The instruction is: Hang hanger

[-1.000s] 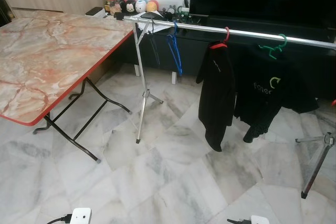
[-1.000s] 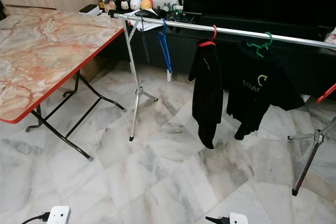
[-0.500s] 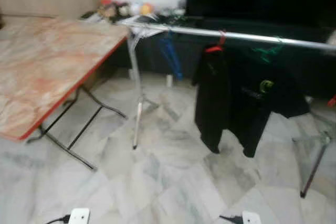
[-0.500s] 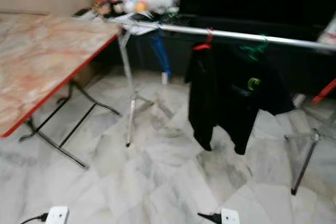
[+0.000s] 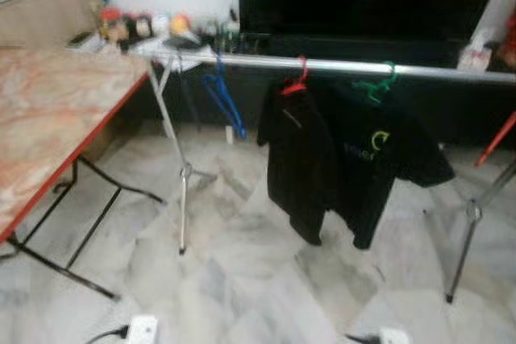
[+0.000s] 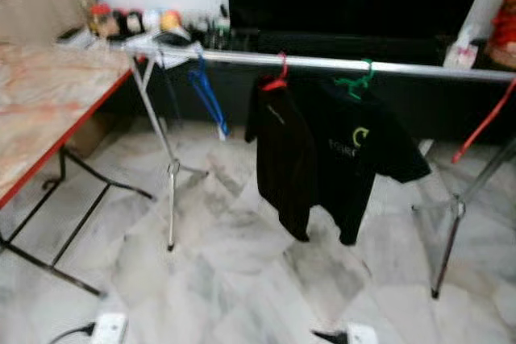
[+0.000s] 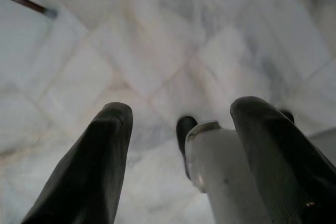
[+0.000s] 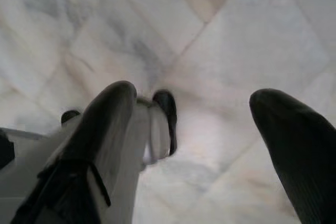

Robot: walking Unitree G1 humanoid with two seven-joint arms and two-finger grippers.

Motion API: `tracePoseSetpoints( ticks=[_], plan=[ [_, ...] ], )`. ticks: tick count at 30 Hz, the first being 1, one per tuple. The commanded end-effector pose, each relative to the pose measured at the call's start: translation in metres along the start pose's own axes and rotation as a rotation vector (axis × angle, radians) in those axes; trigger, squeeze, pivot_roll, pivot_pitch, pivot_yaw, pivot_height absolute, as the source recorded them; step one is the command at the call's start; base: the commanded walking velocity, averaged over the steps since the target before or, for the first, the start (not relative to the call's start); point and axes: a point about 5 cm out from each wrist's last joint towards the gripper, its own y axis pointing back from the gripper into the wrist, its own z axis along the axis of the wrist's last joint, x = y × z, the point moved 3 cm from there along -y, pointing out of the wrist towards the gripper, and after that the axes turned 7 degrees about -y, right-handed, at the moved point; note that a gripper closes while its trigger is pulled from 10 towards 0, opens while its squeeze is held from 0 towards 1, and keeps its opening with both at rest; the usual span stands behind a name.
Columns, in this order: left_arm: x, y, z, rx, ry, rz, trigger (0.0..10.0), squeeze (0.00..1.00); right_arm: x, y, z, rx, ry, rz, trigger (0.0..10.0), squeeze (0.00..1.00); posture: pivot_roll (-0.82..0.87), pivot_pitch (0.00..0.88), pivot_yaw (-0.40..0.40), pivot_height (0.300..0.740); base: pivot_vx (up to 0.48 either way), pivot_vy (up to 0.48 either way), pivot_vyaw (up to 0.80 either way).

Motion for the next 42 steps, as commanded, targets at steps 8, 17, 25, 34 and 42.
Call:
tracePoseSetpoints(
  ticks=[8,17,25,34,42],
  plan=[
    [0.008,0.001,-0.001,0.019,-0.016,0.025,10.0,0.00,0.014,-0.003,0.005,0.000,0.023,0.041,10.0,0.00,-0.06,0.000,0.005,0.740,0.280,0.000,-0.70],
    [0.010,0.001,-0.003,0.027,-0.010,0.036,10.0,0.00,0.014,-0.003,0.008,-0.014,0.009,0.040,10.0,0.00,-0.05,0.000,0.001,0.740,0.275,0.000,-0.32],
    [0.011,0.001,-0.002,0.027,-0.010,0.043,10.0,0.00,0.020,-0.004,0.014,-0.039,0.001,0.057,10.0,0.00,-0.05,0.000,0.000,0.740,0.277,0.000,0.00],
    [0.015,0.002,-0.004,0.034,-0.012,0.049,10.0,0.00,0.021,-0.004,0.017,-0.046,0.055,0.065,10.0,0.00,-0.05,0.000,0.000,0.740,0.275,0.000,0.42],
    [0.015,0.002,-0.004,0.034,-0.012,0.049,10.0,0.00,0.021,-0.004,0.017,-0.046,0.055,0.065,10.0,0.00,-0.05,0.000,0.000,0.740,0.274,0.000,0.80]
  ],
)
